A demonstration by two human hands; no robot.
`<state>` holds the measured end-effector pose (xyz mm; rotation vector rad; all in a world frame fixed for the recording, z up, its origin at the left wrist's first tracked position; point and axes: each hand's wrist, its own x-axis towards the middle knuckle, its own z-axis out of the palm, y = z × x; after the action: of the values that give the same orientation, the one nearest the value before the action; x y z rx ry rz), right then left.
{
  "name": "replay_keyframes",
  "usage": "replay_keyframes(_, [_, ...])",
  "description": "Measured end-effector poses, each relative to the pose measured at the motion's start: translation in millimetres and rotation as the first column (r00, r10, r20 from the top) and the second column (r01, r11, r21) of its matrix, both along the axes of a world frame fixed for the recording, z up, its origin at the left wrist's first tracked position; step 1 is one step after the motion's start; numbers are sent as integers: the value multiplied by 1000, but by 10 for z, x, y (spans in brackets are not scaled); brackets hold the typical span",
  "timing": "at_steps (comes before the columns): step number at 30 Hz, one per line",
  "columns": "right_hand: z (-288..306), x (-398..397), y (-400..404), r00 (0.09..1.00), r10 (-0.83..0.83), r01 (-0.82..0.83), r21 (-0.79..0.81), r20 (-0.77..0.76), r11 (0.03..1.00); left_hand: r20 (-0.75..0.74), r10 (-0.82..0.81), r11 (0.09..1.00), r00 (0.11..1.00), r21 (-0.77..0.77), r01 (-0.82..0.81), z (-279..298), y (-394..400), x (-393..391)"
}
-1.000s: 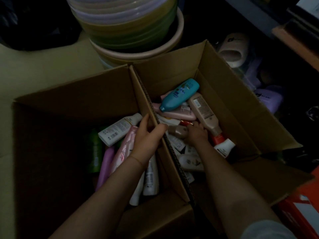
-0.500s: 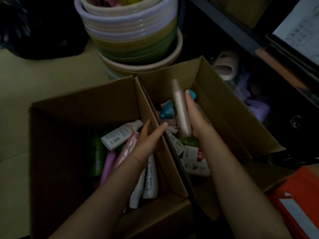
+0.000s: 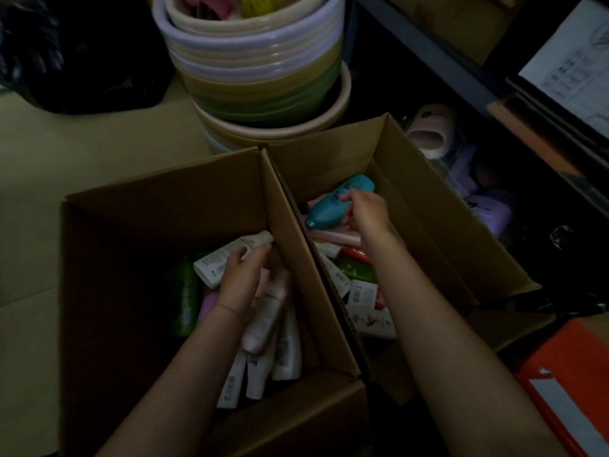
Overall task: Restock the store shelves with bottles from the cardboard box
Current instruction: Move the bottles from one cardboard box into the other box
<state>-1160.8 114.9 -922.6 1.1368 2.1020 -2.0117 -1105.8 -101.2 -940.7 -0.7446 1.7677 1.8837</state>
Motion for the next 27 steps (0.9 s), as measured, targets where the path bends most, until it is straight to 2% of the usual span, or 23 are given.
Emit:
replay_keyframes(3, [-384,9,318,990,-62,66,-30,130,997,-86,-110,994,990,19,112,164,383,-63])
replay_keyframes(5, [-587,76,530,956,-93,66,106,277,992,-158,-178,984,971,-10,178,187,653,-51])
replay_keyframes(7, [-813,199,758,914,-165,94,202,371,975,-192,-144,989,971,14,149,131,817,-12])
replay_keyframes(10, [-1161,411,986,846,-286,181,262,450,948,-194,-59,991,979,106,81,41,899,12])
replay_keyframes(14, [-1401,522,1048,836,-248,119,279,490,953,-231,-24,985,973,161,62,-23,898,6])
replay_keyframes(17, [-1432,519,951,886,-153,148,45,437,988,-242,-21,987,970,147,58,-42,910,6])
replay_keyframes(20, [-1486,474,772,936,4,93,-258,353,962,-240,-17,991,971,123,47,-54,906,0])
replay_keyframes(24, [-1516,375,526,970,-41,141,-415,241,899,-250,-33,988,968,137,70,-59,885,-8])
replay_keyframes(27, [-1298,343,454,969,-92,194,-478,228,857,-249,-42,987,968,140,79,-59,890,-26])
